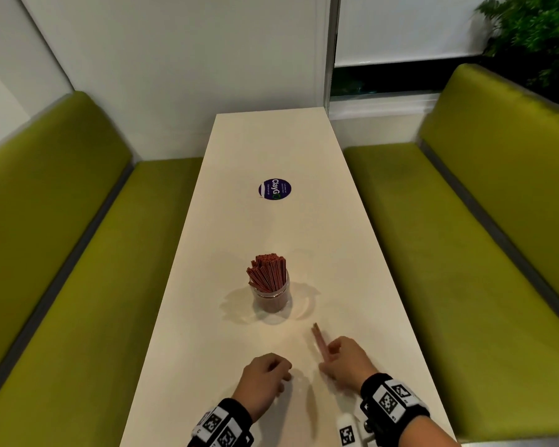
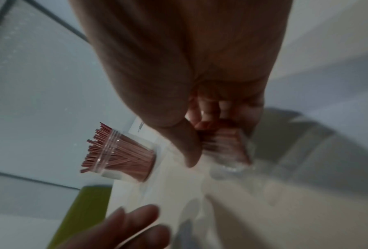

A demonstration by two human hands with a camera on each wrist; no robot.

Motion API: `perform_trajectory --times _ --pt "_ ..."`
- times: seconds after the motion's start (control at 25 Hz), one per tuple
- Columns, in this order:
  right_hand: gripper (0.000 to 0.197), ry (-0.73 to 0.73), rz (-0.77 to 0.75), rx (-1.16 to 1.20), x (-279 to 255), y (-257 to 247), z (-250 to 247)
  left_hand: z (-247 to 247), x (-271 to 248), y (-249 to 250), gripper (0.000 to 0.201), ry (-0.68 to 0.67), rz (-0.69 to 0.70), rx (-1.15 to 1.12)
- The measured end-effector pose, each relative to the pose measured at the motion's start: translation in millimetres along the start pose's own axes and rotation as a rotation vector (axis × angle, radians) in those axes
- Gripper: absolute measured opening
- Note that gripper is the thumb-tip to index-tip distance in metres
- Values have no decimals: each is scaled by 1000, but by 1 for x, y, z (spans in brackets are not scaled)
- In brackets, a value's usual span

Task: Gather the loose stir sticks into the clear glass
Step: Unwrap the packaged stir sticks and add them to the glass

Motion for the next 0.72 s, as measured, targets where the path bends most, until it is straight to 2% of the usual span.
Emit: perform_trajectory --times 0.12,0.2,0.24,0.36,0.4,0.48,0.56,0.72 --pt "31 -323 -119 283 -19 -16 22 1 -12 4 28 -60 -62 -121" --pt "29 -422 -194 373 -34 -28 31 -2 -17 9 28 -75 -31 -297" --pt "30 -369 -246 343 -39 -33 33 -6 -18 9 28 -53 -13 -367" --pt "33 61 -434 142 -46 -42 27 -19 -17 8 26 27 46 -414" --pt "29 148 -517 104 -48 -45 25 -21 -17 5 27 39 69 -400" --pt "21 228 -696 -49 -50 -51 24 -25 -18 1 30 41 110 -357" --pt "22 269 -810 -242 -49 -58 28 -26 -22 0 30 21 146 -323" --pt "24 372 -855 -414 -46 -68 38 -31 -21 -2 28 -6 246 -218"
Point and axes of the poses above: each hand's wrist, its own x-axis towards the middle knuckle, its own z-axis out of the palm, y = z × x, the point moved 1 cm from there along x, towards the middle knuckle, and after that the axes turned 8 degrees about z, right-handed, at the moved point
